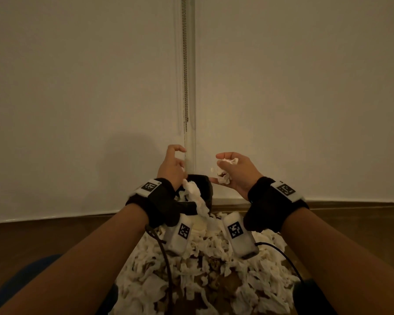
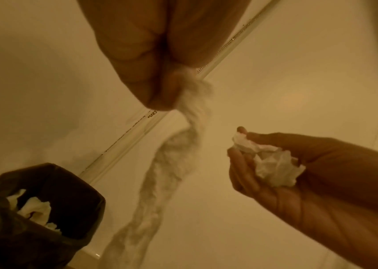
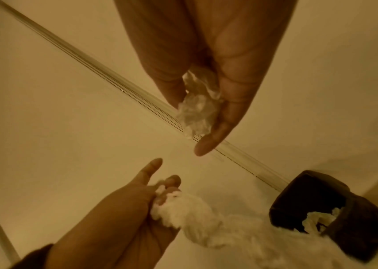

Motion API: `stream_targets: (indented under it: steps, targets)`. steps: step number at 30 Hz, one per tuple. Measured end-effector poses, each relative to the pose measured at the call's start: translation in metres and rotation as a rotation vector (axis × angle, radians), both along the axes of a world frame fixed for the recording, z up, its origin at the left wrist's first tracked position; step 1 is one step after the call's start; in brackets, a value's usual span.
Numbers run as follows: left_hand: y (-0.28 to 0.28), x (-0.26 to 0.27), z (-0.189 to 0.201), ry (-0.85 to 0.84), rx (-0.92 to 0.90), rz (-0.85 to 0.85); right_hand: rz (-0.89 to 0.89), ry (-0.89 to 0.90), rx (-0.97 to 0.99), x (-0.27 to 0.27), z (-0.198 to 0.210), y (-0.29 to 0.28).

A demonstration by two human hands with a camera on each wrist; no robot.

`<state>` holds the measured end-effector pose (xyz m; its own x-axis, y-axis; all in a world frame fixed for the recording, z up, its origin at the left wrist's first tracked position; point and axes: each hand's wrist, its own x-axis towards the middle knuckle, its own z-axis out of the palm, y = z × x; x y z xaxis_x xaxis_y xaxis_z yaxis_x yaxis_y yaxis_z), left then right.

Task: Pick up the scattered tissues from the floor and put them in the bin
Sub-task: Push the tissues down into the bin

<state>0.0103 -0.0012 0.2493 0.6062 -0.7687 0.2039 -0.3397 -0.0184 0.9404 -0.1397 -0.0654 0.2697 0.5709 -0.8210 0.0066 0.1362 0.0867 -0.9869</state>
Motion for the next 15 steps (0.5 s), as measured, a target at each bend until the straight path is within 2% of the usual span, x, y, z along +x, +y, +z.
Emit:
stream_targets:
  steps: [3, 6, 9, 15]
  targets:
    - [0.000, 0.003, 0.004, -0.123, 0.149, -0.117, 0.000, 0.009, -0.029, 0.001, -0.004, -0.001]
    - [0.002, 0.003, 0.003, -0.475, 0.518, -0.267, -0.008, -0.002, -0.055, 0.003, -0.006, -0.002]
    - [0.006, 0.007, -0.003, -0.778, 0.627, -0.234, -0.032, -0.033, -0.079, 0.002, -0.004, -0.004]
    - [0.013, 0.022, 0.006, -1.106, 0.907, -0.165, -0.029, -0.065, -0.069, 0.000, -0.002, -0.005]
